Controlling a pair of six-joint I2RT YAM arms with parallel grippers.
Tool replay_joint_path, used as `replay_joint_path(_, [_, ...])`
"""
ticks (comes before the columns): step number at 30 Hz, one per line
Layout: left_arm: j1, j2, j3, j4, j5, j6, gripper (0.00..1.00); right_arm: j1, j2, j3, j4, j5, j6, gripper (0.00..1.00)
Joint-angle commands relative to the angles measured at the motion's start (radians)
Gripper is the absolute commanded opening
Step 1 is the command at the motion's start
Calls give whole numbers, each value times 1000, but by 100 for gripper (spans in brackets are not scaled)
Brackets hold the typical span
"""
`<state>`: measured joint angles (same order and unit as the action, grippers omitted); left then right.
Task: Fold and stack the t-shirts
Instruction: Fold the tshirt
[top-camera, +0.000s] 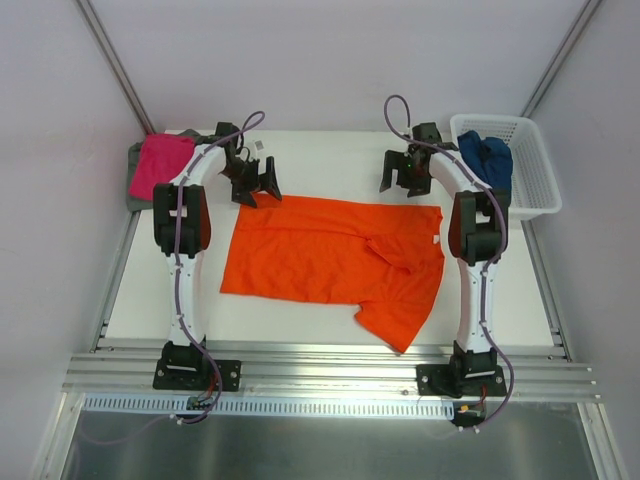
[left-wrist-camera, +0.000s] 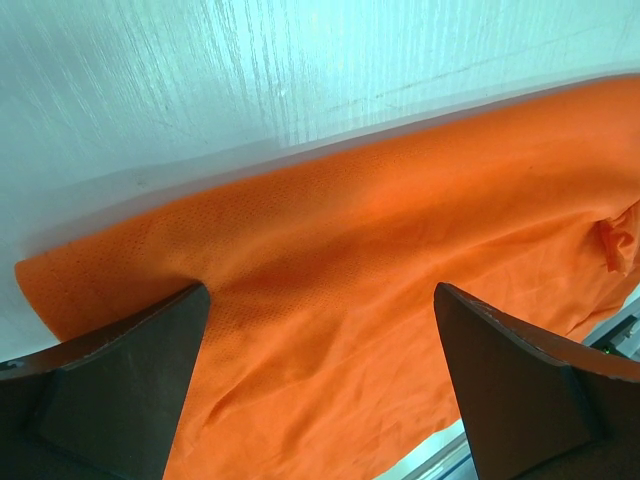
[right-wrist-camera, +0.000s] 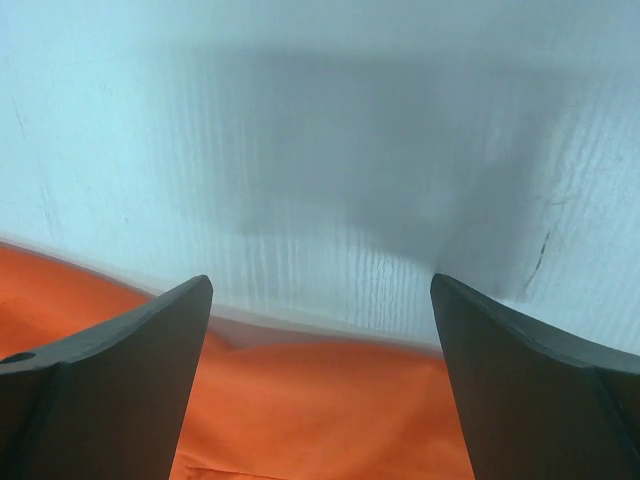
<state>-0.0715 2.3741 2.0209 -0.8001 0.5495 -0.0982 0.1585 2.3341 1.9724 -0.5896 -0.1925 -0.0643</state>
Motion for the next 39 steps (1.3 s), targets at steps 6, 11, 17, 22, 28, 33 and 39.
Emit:
replay_joint_path(6, [6, 28, 32, -4, -74, 15, 99, 4, -73, -33, 10, 14, 6, 96])
replay_joint_path(11, [2, 5, 6, -5, -74, 20, 99, 12, -229, -188, -25, 37, 57, 96])
replay_joint_path(17, [-11, -27, -50, -4, -71, 20, 99, 58, -403, -371, -15, 54, 63, 96])
replay_joint_path(22, [-20, -42, -64, -4, -72, 17, 99, 67, -446, -458, -24, 61, 129, 96])
replay_joint_path(28, [-25, -56, -71, -4, -72, 17, 99, 65, -421, -472, -53, 53, 141, 96])
replay_joint_path(33, [-25, -59, -80, -4, -71, 15, 99, 64, -386, -486, -65, 48, 138, 96])
replay_joint_path(39, [-24, -73, -105, -5, -74, 8, 99, 52, -268, -411, -59, 76, 136, 96])
